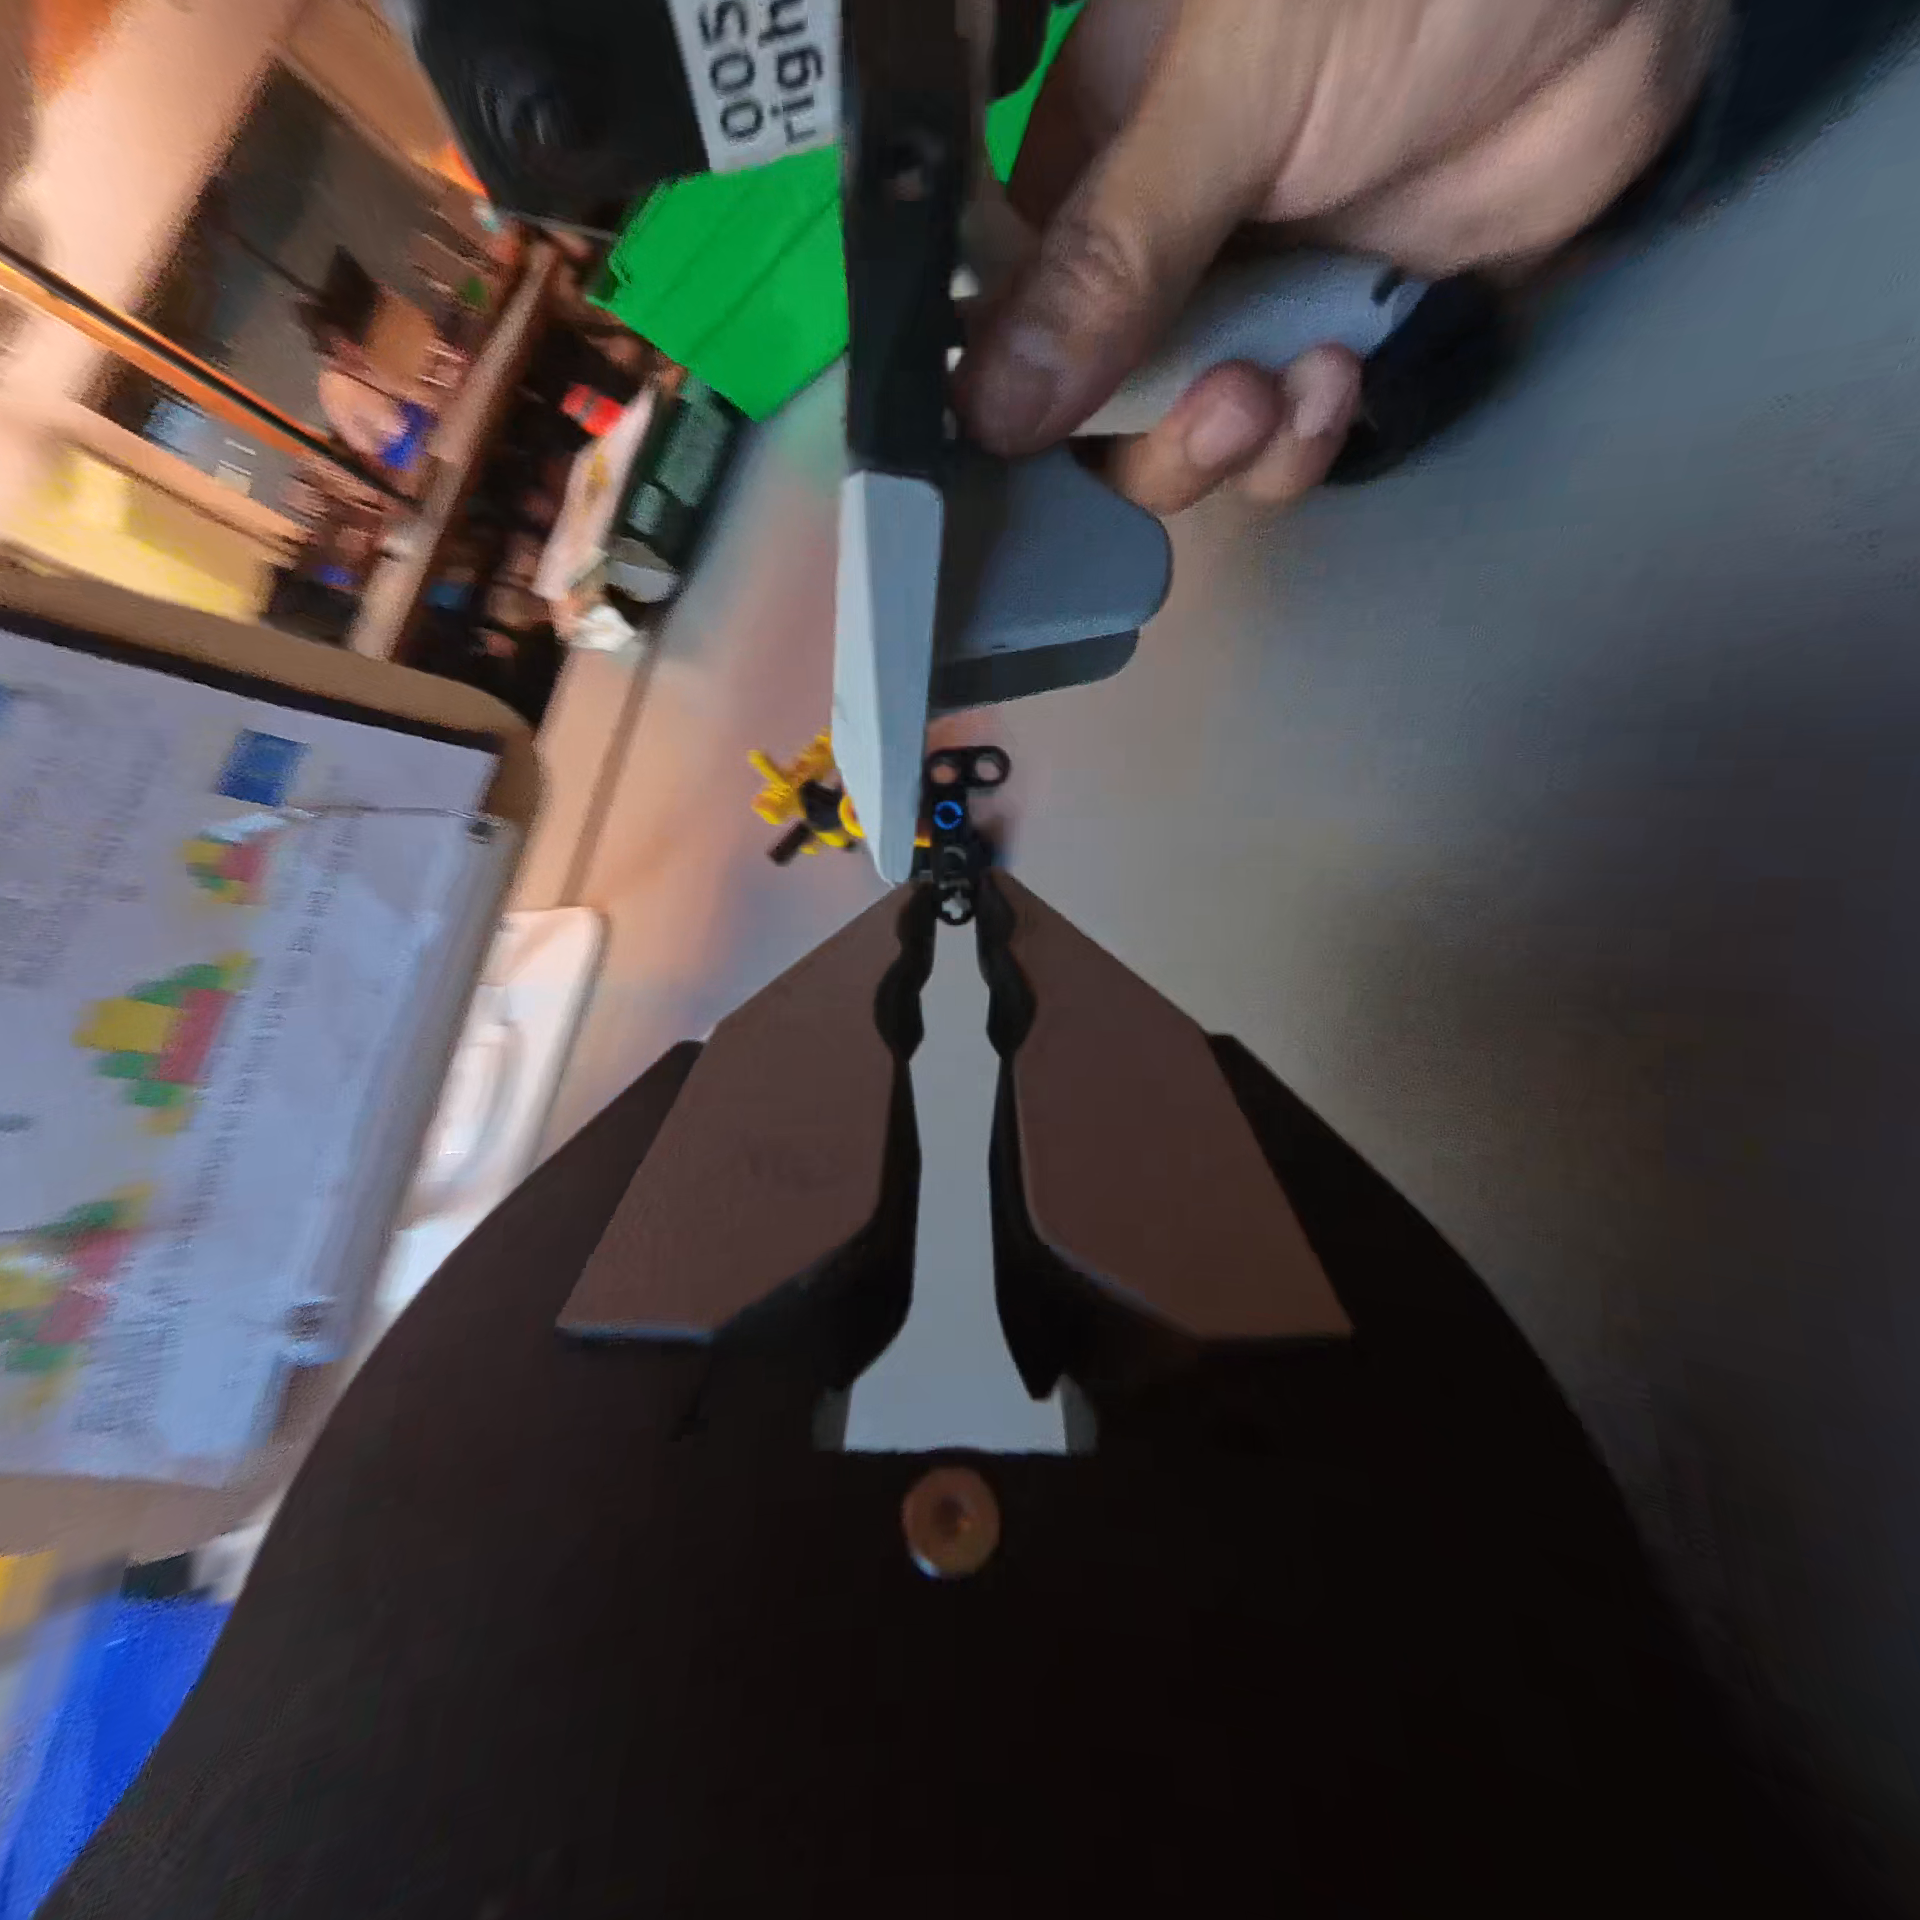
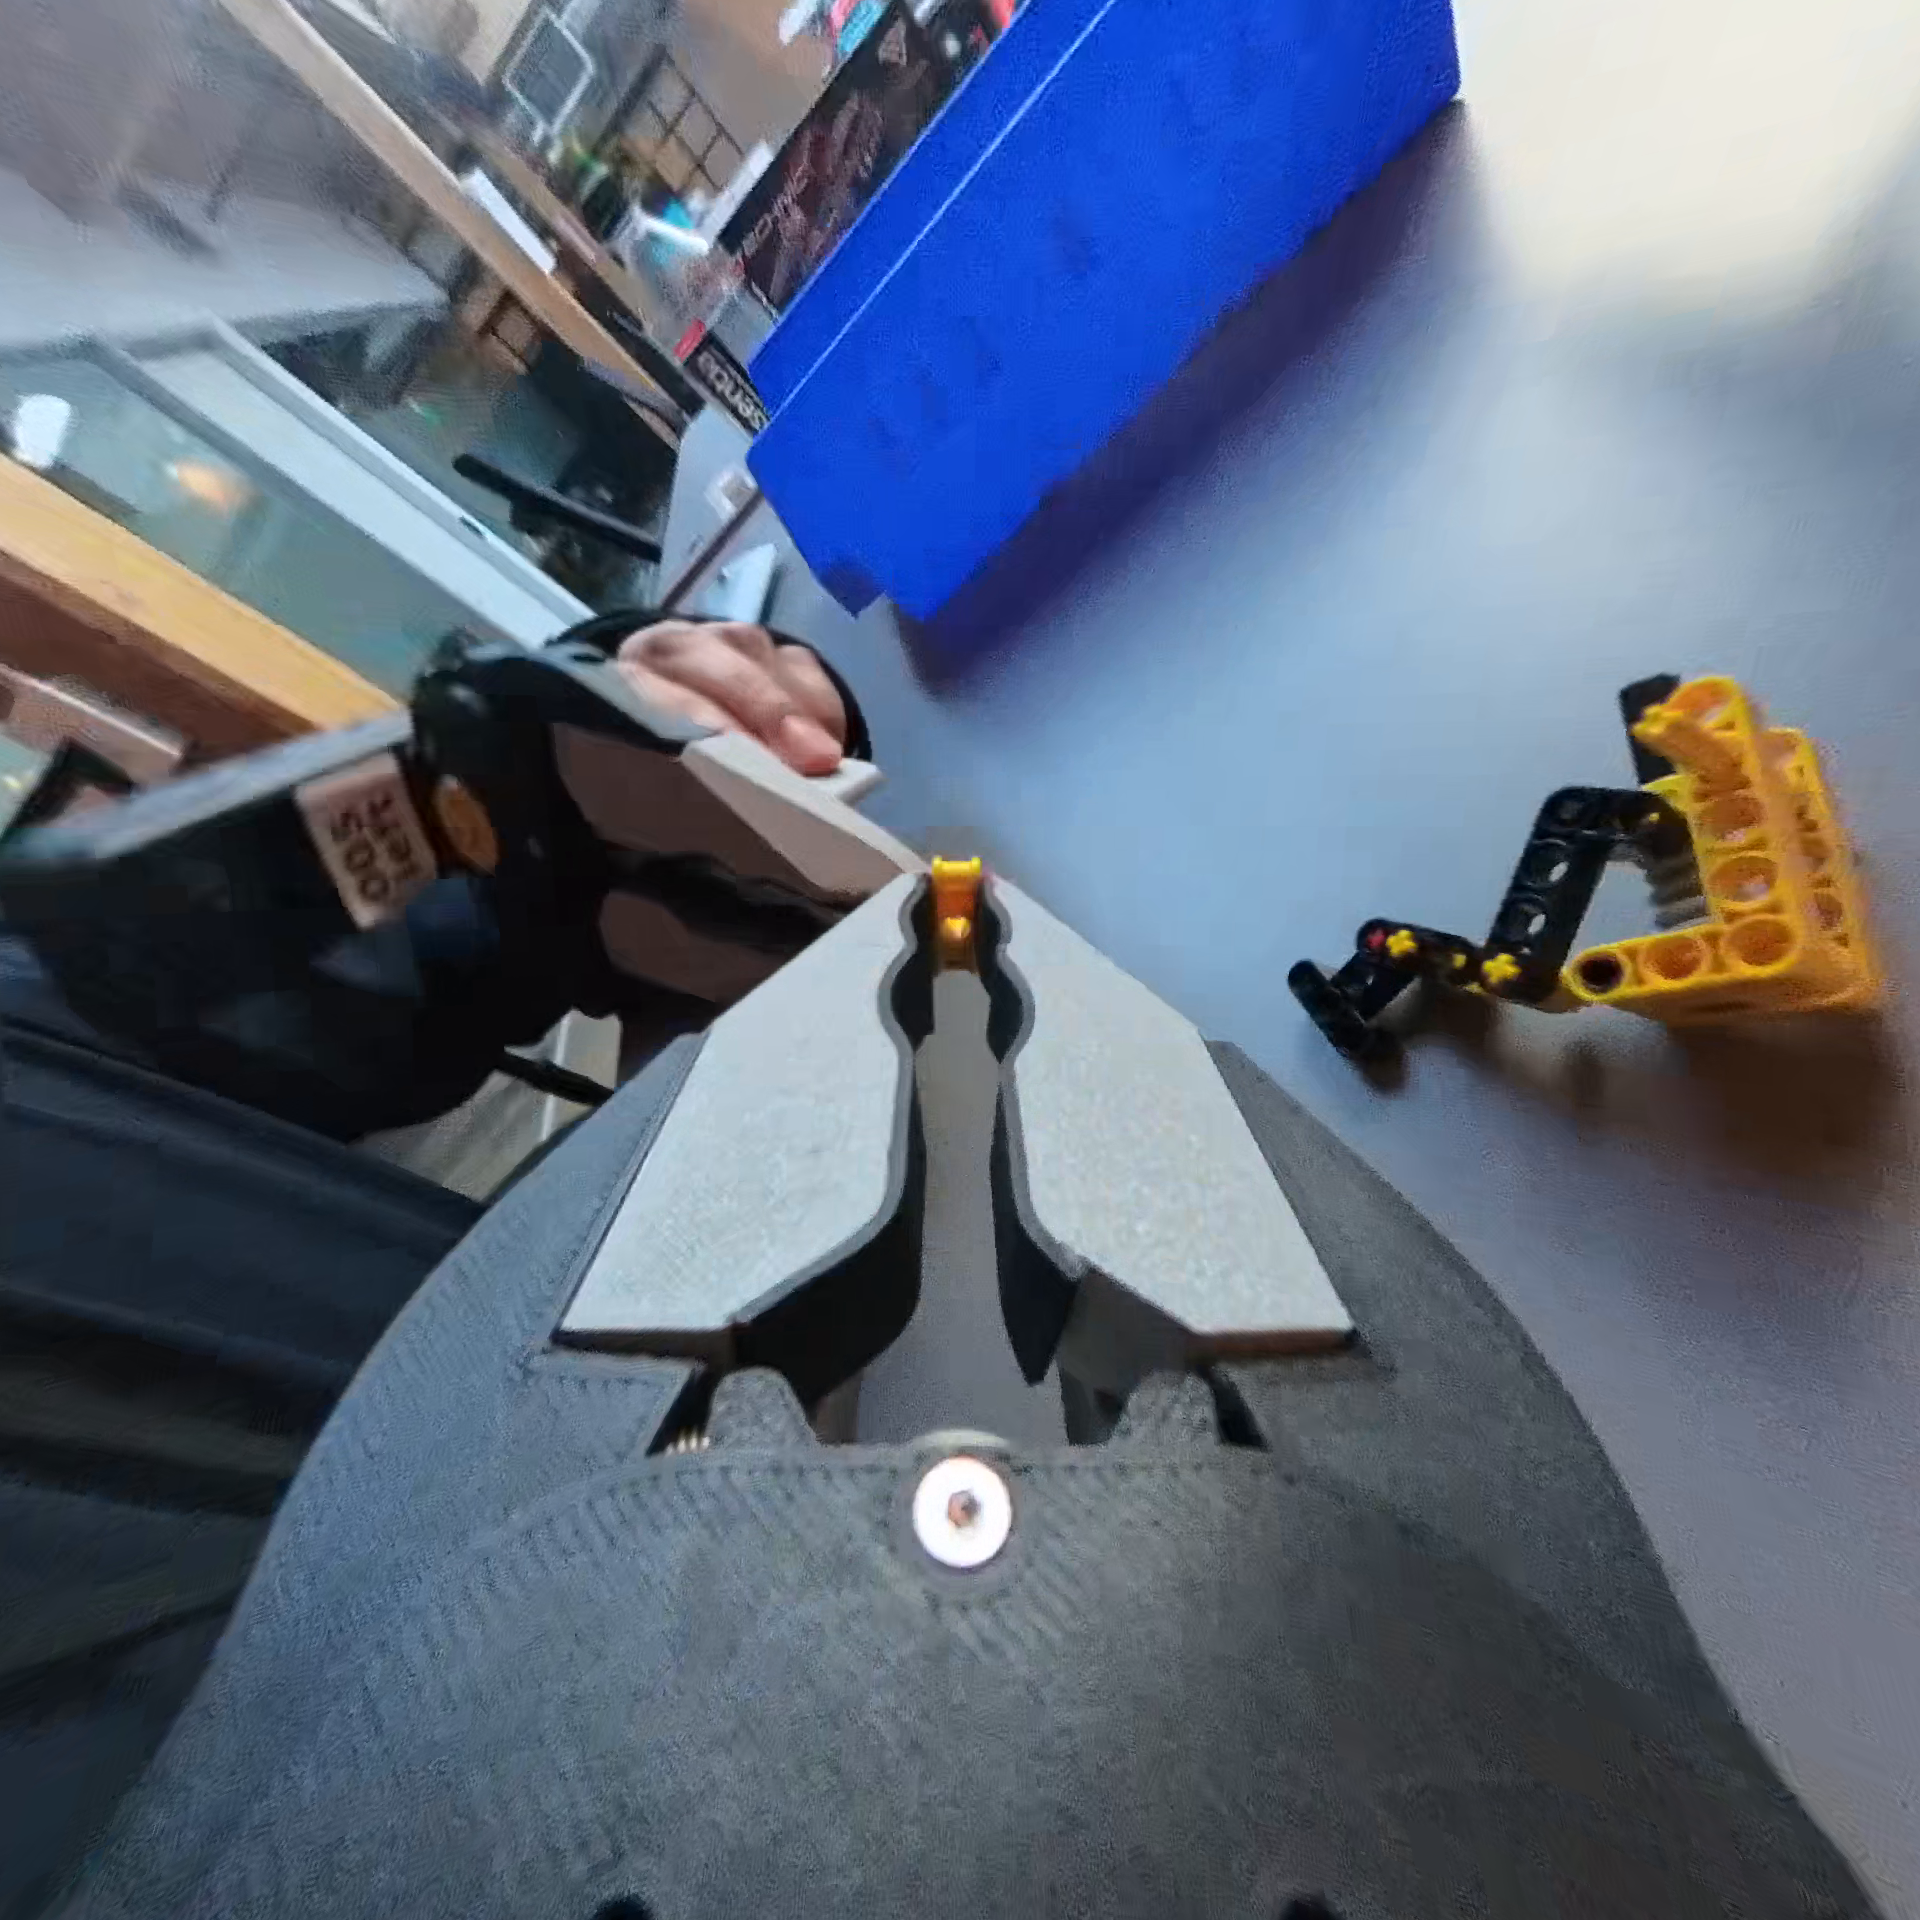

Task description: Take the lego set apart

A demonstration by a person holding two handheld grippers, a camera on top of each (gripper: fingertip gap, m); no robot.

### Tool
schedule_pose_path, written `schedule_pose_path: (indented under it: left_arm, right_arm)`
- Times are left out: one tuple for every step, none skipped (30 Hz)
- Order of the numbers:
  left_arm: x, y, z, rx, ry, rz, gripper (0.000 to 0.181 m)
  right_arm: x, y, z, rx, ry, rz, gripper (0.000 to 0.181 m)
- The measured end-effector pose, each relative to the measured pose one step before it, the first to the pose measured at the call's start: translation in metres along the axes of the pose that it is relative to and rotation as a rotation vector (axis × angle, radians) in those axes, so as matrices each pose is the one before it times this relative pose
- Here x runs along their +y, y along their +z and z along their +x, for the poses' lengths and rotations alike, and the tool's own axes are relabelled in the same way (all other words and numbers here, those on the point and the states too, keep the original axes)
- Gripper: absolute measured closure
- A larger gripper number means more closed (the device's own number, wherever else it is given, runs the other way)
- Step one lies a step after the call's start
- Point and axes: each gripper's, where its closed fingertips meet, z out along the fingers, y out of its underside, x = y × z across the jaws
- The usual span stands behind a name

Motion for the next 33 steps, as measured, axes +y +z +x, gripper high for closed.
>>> schedule_pose_path:
  left_arm:
    - [0.00019, 0.00027, -0.00387, -0.0567, 0.1011, -0.0524, 0.177]
    - [0.00124, 0.00160, -0.00098, -0.0422, 0.0704, -0.0362, 0.177]
    - [0.00113, 0.00068, 0.00084, -0.0129, 0.0245, -0.0164, 0.177]
    - [0.00038, -0.00107, -0.00061, 0.0025, -0.0115, 0.0019, 0.177]
    - [0.00068, -0.00095, -0.00135, 0.0094, -0.0373, 0.0100, 0.177]
    - [0.00193, -0.00008, -0.00095, 0.0115, -0.0355, 0.0013, 0.178]
    - [0.00135, -0.00020, 0.00016, 0.0113, -0.0247, -0.0070, 0.178]
    - [0.00102, -0.00028, 0.00007, 0.0027, -0.0018, -0.0086, 0.178]
    - [-0.00527, -0.00208, 0.00343, 0.0183, 0.0135, 0.0377, 0.176]
    - [-0.03464, -0.01311, 0.00954, 0.0506, -0.0309, 0.2093, 0.177]
    - [-0.01370, -0.00298, 0.00377, 0.0061, -0.0458, 0.0254, 0.177]
    - [0.00948, 0.00127, -0.00789, -0.0687, 0.0545, -0.0863, 0.177]
    - [0.01623, 0.00168, -0.01311, -0.0857, 0.0784, -0.0672, 0.177]
    - [0.01440, 0.00181, -0.00399, 0.0003, -0.0098, -0.0320, 0.177]
    - [0.00398, -0.00113, -0.00070, 0.0377, -0.0753, 0.0317, 0.176]
    - [-0.00078, -0.00109, 0.00348, 0.0581, -0.0698, 0.0526, 0.176]
    - [0.00546, 0.00306, 0.00648, 0.0648, -0.0732, 0.0039, 0.176]
    - [0.00980, 0.00478, 0.00128, 0.0265, -0.0826, -0.0337, 0.176]
    - [0.00667, 0.00463, 0.00317, 0.0464, -0.0666, -0.0229, 0.176]
    - [0.00631, 0.00414, 0.00742, 0.0813, -0.0486, -0.0282, 0.175]
    - [0.00372, 0.00160, -0.00067, 0.0176, -0.0340, -0.0319, 0.175]
    - [0.00008, 0.00037, -0.00127, -0.0026, -0.0086, 0.0015, 0.175]
    - [0.00139, 0.00043, 0.00073, -0.0005, 0.0076, -0.0110, 0.175]
    - [0.00471, 0.00148, 0.00107, -0.0086, 0.0192, -0.0332, 0.175]
    - [0.00563, 0.00215, 0.00270, -0.0024, 0.0302, -0.0402, 0.175]
    - [0.00333, 0.00222, 0.00285, -0.0020, 0.0320, -0.0264, 0.175]
    - [0.00102, 0.00145, 0.00277, 0.0019, 0.0250, -0.0118, 0.175]
    - [0.00100, 0.00143, 0.00267, 0.0083, 0.0170, -0.0112, 0.175]
    - [0.00049, 0.00107, 0.00149, 0.0048, 0.0085, -0.0069, 0.175]
    - [-0.00071, -0.00031, 0.00084, 0.0044, 0.0031, 0.0031, 0.175]
    - [-0.00012, -0.00007, 0.00033, 0.0018, -0.0074, -0.0016, 0.175]
    - [0.00008, -0.00003, -0.00007, -0.0003, -0.0119, -0.0031, 0.175]
    - [0.00015, -0.00001, -0.00011, 0.0018, -0.0149, -0.0038, 0.175]
  right_arm:
    - [-0.00338, 0.00054, 0.00285, 0.0133, 0.0193, 0.0236, 0.177]
    - [-0.00033, 0.00091, 0.00280, 0.0328, -0.0051, 0.0064, 0.177]
    - [0.00002, 0.00079, 0.00071, 0.0378, -0.0364, 0.0014, 0.177]
    - [-0.00112, 0.00028, -0.00014, 0.0364, -0.0476, 0.0019, 0.177]
    - [-0.00109, 0.00143, 0.00107, 0.0298, -0.0330, 0.0012, 0.176]
    - [0.00025, 0.00220, 0.00183, 0.0118, -0.0050, -0.0021, 0.175]
    - [0.00054, 0.00162, 0.00104, -0.0073, 0.0086, -0.0006, 0.175]
    - [0.00066, 0.00040, 0.00458, 0.0208, -0.0153, -0.0068, 0.175]
    - [-0.00038, -0.00788, 0.03982, 0.2648, -0.0642, -0.0040, 0.176]
    - [-0.00786, -0.00870, 0.02532, 0.1079, -0.0386, 0.0209, 0.175]
    - [-0.00817, -0.00791, 0.00732, -0.0596, 0.0609, 0.0416, 0.176]
    - [-0.00818, -0.00722, -0.01408, -0.1769, 0.0792, 0.0543, 0.176]
    - [-0.00256, -0.00442, -0.01464, -0.1310, 0.0624, 0.0227, 0.175]
    - [-0.00359, -0.00275, -0.01233, -0.0762, 0.0162, 0.0330, 0.175]
    - [0.00158, -0.00080, -0.00880, -0.0379, -0.0098, -0.0250, 0.175]
    - [0.00638, -0.00188, -0.00047, 0.0225, -0.0263, -0.0694, 0.175]
    - [0.00327, -0.00510, 0.00485, 0.0664, -0.0494, -0.0397, 0.175]
    - [-0.00050, -0.00740, 0.00215, 0.0491, -0.0579, -0.0056, 0.173]
    - [-0.00070, -0.00812, 0.00084, 0.0302, -0.0368, 0.0015, 0.169]
    - [0.00330, -0.00730, -0.00154, -0.0054, -0.0166, -0.0141, 0.176]
    - [0.00853, -0.00511, 0.00187, -0.0043, 0.0131, -0.0332, 0.176]
    - [0.01344, -0.00345, 0.01068, 0.0331, 0.0381, -0.0530, 0.176]
    - [0.01662, -0.00058, 0.01197, 0.0333, 0.0301, -0.0700, 0.166]
    - [0.01813, 0.00258, 0.00966, 0.0254, 0.0302, -0.0829, 0.148]
    - [0.01492, 0.00329, 0.00429, 0.0007, 0.0177, -0.0718, 0.147]
    - [0.00129, -0.00014, -0.00269, -0.0266, 0.0026, 0.0045, 0.159]
    - [-0.00226, -0.00191, 0.00319, 0.0169, 0.0032, 0.0205, 0.151]
    - [-0.00360, -0.00352, 0.00119, 0.0046, -0.0073, 0.0182, 0.153]
    - [-0.00355, -0.00394, -0.00042, -0.0041, -0.0103, 0.0123, 0.148]
    - [-0.00310, -0.00469, 0.00088, 0.0054, -0.0080, 0.0107, 0.145]
    - [-0.00312, -0.00575, 0.00346, 0.0268, -0.0081, 0.0176, 0.143]
    - [-0.00267, -0.00605, -0.00052, 0.0134, -0.0182, 0.0167, 0.138]
    - [-0.00141, -0.00577, -0.00911, -0.0225, -0.0300, 0.0128, 0.137]
